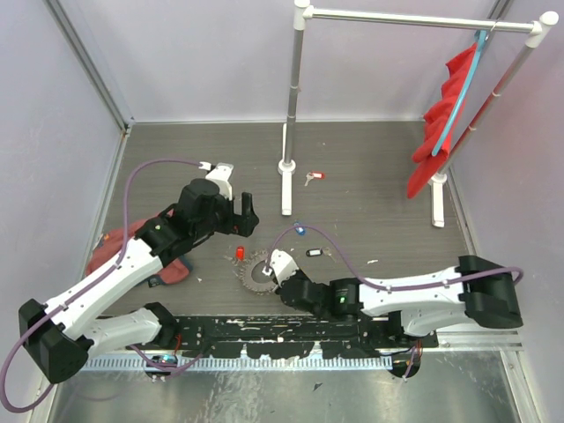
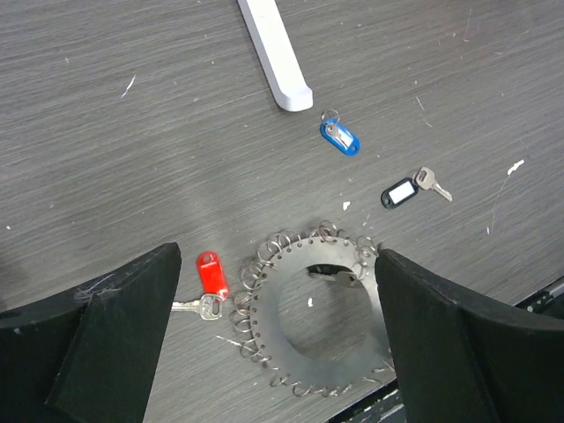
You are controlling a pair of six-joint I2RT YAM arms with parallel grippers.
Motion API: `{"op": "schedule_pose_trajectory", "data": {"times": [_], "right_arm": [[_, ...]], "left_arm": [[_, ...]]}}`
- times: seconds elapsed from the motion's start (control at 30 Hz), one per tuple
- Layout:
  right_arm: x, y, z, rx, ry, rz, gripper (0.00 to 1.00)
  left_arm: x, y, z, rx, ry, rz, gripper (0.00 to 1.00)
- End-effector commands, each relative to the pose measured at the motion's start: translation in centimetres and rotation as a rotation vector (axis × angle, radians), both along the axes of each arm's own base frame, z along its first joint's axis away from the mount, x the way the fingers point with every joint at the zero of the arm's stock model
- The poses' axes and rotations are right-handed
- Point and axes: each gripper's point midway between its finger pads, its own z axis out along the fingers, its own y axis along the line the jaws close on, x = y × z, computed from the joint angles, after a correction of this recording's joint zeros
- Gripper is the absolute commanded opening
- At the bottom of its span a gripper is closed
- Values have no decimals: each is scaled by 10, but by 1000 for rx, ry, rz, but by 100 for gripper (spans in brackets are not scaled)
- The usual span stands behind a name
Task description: Put the keys on the keyring
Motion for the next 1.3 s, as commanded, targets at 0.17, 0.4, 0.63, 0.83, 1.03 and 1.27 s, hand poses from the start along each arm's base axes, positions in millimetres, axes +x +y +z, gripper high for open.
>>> {"op": "schedule_pose_trajectory", "data": {"times": [0.17, 0.4, 0.63, 0.83, 1.03, 1.27], "right_arm": [[-5, 13, 89, 167, -9, 55, 1], [-16, 13, 141, 228, 1, 131, 1], [-13, 15, 215, 331, -49, 142, 1], [4, 8, 272, 410, -173, 94, 1], [-2, 7, 300, 431, -328, 251, 1], [-24, 4, 340, 562, -451, 429, 1]], "left_arm": [[-20, -6, 39, -112, -103, -123, 98], [-59, -13, 90, -251, -248, -316, 97], [-84, -14, 126, -249, -364, -486, 100], [-112, -30, 156, -289, -522, -733, 93], [-133, -31, 182, -299, -660, -867, 76], [-155, -35, 199, -375, -721, -982, 78]]}}
